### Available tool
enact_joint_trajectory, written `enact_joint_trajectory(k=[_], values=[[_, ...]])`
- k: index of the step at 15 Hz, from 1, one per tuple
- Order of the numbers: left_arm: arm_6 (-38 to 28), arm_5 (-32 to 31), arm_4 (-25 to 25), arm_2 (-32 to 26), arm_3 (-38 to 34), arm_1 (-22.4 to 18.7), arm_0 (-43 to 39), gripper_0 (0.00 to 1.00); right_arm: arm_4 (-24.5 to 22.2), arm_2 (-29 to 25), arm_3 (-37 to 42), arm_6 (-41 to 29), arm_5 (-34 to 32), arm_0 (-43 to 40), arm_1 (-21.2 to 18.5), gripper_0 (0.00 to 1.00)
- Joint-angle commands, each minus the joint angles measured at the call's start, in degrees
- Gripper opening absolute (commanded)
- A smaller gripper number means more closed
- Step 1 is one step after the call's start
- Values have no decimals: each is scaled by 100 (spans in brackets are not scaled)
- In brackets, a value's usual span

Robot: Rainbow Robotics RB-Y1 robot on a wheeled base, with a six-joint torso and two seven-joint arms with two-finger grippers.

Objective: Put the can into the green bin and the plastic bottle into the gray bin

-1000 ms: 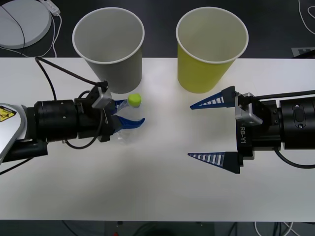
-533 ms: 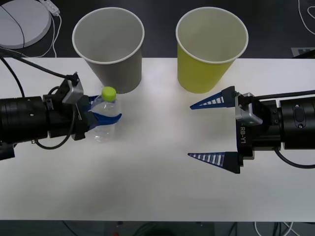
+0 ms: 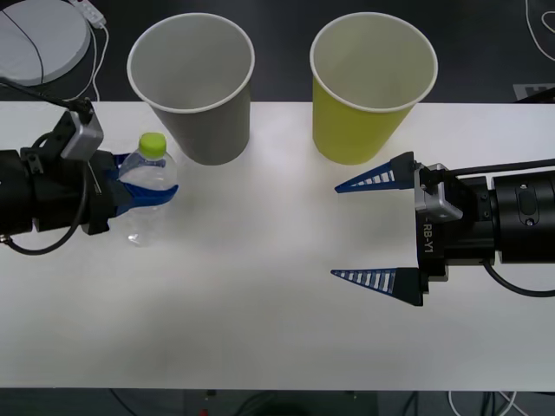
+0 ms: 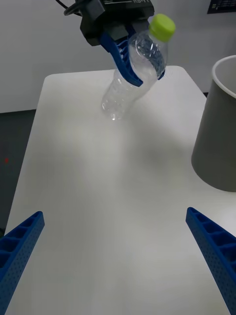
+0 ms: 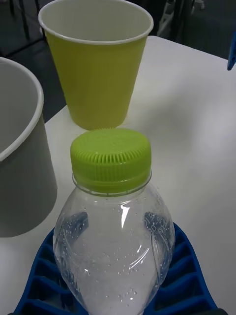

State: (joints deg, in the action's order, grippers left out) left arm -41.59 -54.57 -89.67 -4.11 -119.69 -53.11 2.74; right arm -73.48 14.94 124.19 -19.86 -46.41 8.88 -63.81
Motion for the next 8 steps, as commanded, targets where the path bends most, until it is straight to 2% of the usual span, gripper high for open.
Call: enact_joint_trajectory(k=[1,4,8], values=[[-157,-107,38,-161,-19,-218,16,0,0,0,0,0,0,0,0,100],[-535,-581,108,-582,-37,-358,25,0,0,0,0,0,0,0,0,100],[-1035,-1029,108,-855,-28,-815,227,0,0,0,0,0,0,0,0,100]])
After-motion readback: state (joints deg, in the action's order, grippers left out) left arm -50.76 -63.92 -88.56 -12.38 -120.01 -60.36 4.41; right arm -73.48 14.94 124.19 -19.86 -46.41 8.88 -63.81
